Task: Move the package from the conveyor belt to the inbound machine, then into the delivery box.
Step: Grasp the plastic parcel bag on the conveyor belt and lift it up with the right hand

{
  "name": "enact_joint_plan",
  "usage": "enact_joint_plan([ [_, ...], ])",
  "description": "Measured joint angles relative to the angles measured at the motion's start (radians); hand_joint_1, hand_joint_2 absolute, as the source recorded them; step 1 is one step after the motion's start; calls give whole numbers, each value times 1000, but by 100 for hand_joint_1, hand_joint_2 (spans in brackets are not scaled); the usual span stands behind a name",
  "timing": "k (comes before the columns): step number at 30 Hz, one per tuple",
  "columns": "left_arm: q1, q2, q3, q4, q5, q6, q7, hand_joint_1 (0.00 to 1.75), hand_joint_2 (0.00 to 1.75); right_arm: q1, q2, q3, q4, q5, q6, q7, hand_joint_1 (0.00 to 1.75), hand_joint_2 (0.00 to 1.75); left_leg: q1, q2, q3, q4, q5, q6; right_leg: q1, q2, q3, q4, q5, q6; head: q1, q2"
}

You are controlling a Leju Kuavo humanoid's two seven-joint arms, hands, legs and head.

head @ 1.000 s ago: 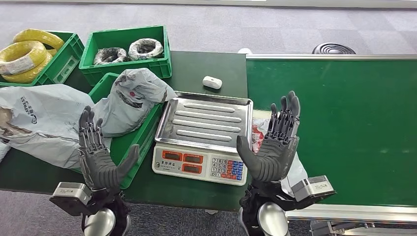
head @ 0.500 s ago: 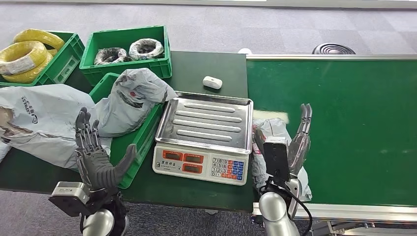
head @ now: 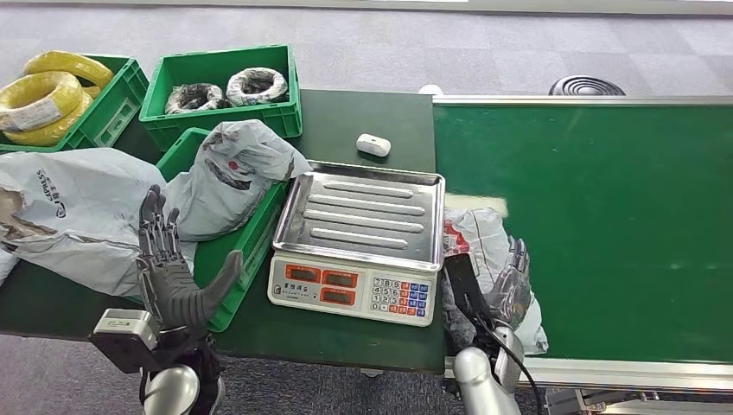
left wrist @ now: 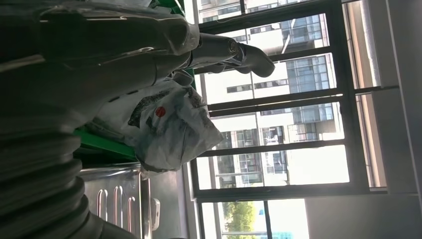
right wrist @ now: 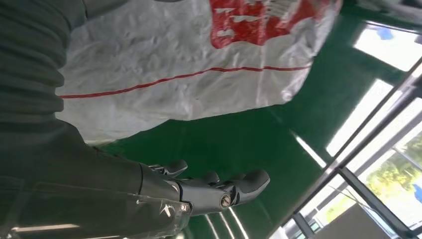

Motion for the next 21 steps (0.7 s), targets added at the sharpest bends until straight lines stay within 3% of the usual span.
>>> enact_joint_plan([
  [9,-30,-10,9,32,0,-18,7,0,175,-78,-22,-213,274,67,-1,83,0,175,0,0,0,0,0,0,-1,0,0,0,0,0,0,0],
  [17,-54,-19,19,56,-4,-33,17,0,175,-160,-52,-284,440,106,-4,214,0,175,0,0,8,0,-1,1,0,-1,4,-1,-1,0,0,0],
  [21,-60,-23,22,62,-9,-37,25,0,175,-187,-65,-301,492,110,-4,239,0,175,0,-4,15,0,-2,2,0,-3,10,-5,-4,2,0,0],
])
